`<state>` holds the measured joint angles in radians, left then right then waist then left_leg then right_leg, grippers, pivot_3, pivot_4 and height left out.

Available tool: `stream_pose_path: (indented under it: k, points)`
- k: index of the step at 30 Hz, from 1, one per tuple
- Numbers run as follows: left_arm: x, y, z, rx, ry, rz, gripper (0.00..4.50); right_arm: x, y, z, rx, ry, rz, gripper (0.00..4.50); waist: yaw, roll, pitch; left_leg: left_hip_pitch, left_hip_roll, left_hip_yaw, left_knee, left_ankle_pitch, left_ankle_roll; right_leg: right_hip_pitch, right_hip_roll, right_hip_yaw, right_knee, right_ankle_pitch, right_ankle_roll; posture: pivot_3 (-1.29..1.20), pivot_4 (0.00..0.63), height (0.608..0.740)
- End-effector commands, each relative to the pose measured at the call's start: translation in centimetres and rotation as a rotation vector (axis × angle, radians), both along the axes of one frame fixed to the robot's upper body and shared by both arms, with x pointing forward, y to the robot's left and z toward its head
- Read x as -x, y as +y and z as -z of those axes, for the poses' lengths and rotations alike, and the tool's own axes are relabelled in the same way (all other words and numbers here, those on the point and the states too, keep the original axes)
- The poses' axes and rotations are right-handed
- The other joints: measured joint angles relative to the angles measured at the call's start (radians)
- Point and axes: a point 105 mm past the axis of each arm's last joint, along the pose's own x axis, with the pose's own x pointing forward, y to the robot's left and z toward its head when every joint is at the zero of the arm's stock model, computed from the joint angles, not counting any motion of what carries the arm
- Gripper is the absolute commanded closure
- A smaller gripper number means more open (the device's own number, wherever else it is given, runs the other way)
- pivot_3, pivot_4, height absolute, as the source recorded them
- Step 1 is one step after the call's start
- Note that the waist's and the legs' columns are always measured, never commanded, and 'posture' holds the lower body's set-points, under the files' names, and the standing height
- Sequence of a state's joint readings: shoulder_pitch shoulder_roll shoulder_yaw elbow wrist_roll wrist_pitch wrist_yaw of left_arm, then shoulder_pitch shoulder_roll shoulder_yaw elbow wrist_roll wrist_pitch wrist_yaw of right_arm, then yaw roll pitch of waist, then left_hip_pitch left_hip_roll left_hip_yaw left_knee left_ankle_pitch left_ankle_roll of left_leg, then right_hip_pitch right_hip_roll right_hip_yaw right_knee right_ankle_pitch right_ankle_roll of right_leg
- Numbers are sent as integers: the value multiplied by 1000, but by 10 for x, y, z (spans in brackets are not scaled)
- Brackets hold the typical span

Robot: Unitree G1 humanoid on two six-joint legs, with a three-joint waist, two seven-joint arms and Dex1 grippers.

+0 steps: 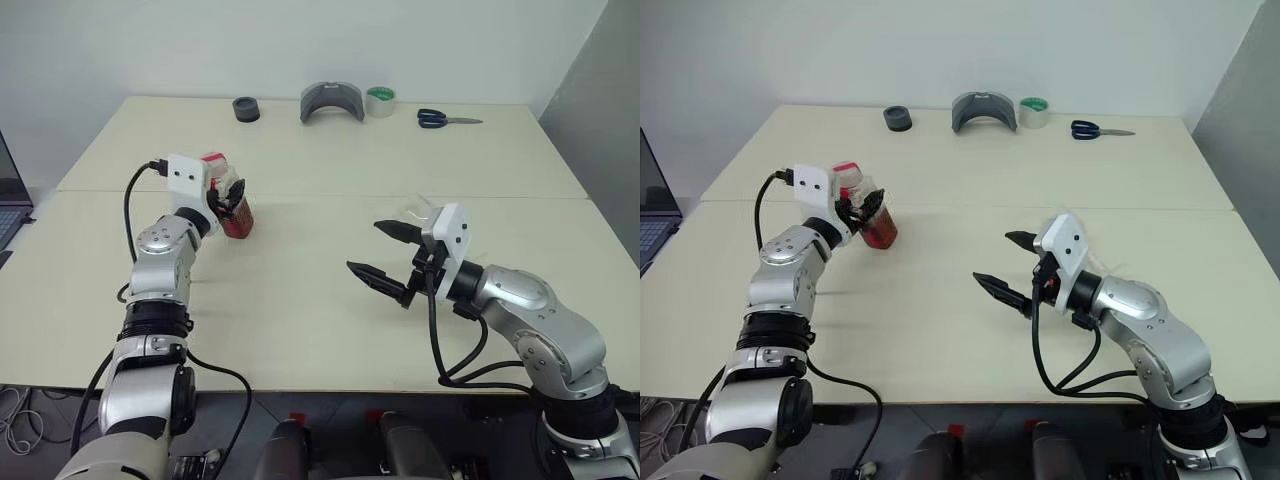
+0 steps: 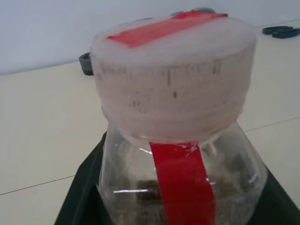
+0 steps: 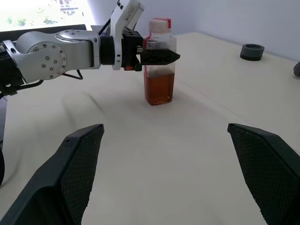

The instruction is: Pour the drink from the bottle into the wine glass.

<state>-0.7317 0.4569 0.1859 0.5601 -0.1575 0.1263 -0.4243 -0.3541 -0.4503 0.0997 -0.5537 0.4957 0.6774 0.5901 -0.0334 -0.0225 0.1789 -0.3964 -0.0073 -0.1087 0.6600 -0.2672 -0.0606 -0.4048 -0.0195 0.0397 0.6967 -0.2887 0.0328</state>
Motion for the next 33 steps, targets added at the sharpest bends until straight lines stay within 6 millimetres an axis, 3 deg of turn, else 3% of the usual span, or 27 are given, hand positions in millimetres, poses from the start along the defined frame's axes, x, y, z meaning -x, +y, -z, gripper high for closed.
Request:
stream_pose_path:
  k: [1,10,28,33]
  points:
    - [-1,1,-19,1,-67,-5,2709,4,0,-10,-21,-43,-15,0,-1,0,0,0,0,0,0,0,0,0,0,0,0,0,0,0,150,740]
    - [3,-6,-17,20,-78,28,2712,4,0,-13,-23,-61,-13,0,-1,0,0,0,0,0,0,0,0,0,0,0,0,0,0,0,150,740]
    - [24,-54,-30,58,-177,275,2713,1,-7,-18,-31,-101,27,0,0,0,0,-1,0,0,0,0,0,0,0,0,0,0,0,0,150,740]
    - [30,-75,-30,41,-181,385,2714,3,-14,-19,-26,-112,51,0,1,0,0,-1,0,0,0,0,0,0,0,0,0,0,0,0,150,740]
